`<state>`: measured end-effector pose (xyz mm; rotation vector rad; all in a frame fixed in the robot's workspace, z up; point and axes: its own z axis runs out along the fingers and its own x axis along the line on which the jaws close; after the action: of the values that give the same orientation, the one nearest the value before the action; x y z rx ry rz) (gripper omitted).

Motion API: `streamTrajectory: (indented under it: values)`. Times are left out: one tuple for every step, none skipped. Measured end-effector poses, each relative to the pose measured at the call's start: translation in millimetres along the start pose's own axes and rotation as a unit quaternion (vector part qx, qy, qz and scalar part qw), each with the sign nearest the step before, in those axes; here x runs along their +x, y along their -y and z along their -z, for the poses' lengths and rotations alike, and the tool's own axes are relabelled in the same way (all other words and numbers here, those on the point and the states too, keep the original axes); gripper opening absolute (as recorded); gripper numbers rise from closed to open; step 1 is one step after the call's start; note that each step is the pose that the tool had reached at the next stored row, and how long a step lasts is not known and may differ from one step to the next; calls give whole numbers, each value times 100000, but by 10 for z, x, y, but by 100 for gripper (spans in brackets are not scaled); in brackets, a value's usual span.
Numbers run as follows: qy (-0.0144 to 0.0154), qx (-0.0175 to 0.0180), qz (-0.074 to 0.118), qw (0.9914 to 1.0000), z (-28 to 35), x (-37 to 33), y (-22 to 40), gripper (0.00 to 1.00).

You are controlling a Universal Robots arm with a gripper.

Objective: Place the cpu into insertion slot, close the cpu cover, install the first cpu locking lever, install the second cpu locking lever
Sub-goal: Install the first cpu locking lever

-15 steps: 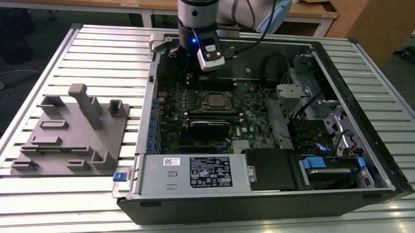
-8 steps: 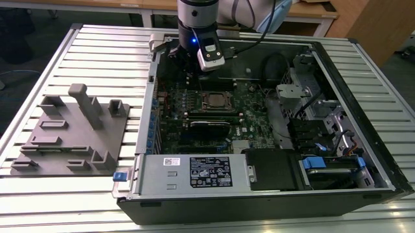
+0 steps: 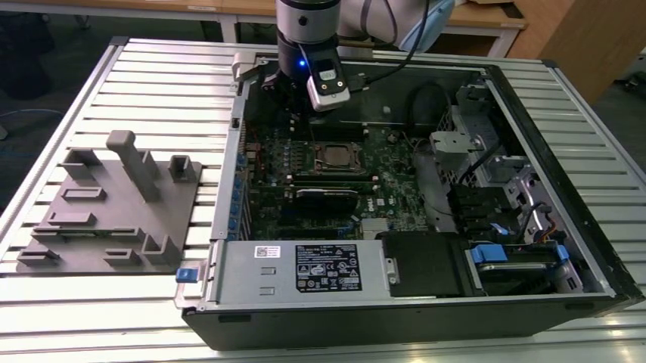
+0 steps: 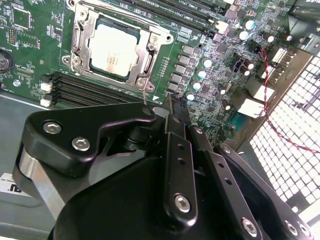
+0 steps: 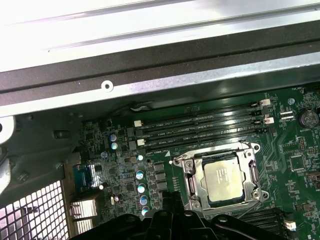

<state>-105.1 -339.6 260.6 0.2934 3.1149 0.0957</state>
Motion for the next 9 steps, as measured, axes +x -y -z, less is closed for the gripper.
streamTrajectory:
  values:
    - [0,-7,2,100000,0,0,0,10]
    - [-1,-11,0,100000,0,0,0,10]
    - [-2,-14,0,100000,0,0,0,10]
    - [-2,-19,1,100000,0,0,0,10]
    - [-2,-21,-1,100000,0,0,0,10]
    - [-11,-48,-1,100000,0,0,0,10]
    - [-33,-145,5,100000,1,0,1,10]
    - [-62,-321,5,99999,0,0,1,10]
    - [-90,-474,-5,99999,0,0,0,10]
